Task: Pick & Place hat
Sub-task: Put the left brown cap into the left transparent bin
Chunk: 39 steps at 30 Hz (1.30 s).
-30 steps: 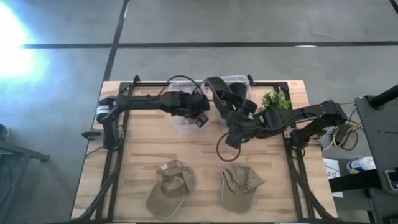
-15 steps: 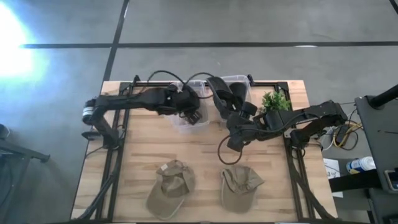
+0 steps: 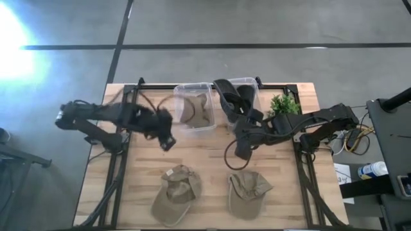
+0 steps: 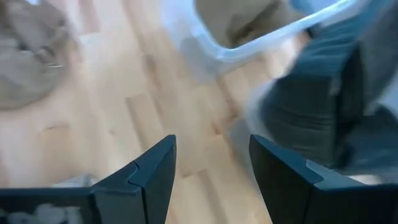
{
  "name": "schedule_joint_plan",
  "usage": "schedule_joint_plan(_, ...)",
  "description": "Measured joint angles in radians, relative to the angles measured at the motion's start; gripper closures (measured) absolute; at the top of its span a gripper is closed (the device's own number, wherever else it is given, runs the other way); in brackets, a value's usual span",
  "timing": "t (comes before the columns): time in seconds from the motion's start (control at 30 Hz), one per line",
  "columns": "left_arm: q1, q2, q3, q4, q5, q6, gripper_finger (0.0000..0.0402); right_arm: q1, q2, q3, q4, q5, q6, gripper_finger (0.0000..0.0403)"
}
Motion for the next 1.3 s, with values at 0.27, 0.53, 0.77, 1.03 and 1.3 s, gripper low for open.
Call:
schedule_joint_plan(0.27,-0.288,-0.065,-0.339,0.234,0.289,-0.412,0.0227,0.001,0.001,-0.069,0.124,-0.157,0.042,0.0202)
schedule_joint_plan(0.53,-0.570,-0.050,-0.445,0.503,0.329,-0.735,0.0227,-0.004,0.001,-0.137,0.170,-0.156,0.010,0.0202)
schedule_joint_plan(0.77,-0.653,0.042,-0.491,0.614,0.261,-0.953,0.0227,-0.003,0.001,-0.162,0.186,-0.159,-0.061,0.0202)
schedule_joint_plan(1.03,-0.681,0.163,-0.489,0.733,0.262,-0.998,0.0227,-0.003,0.001,-0.174,0.190,-0.159,-0.088,0.0202)
schedule_joint_plan(1.3,-0.682,0.249,-0.489,0.741,0.317,-1.014,0.0227,-0.004,0.000,-0.172,0.209,-0.158,-0.137,0.0202)
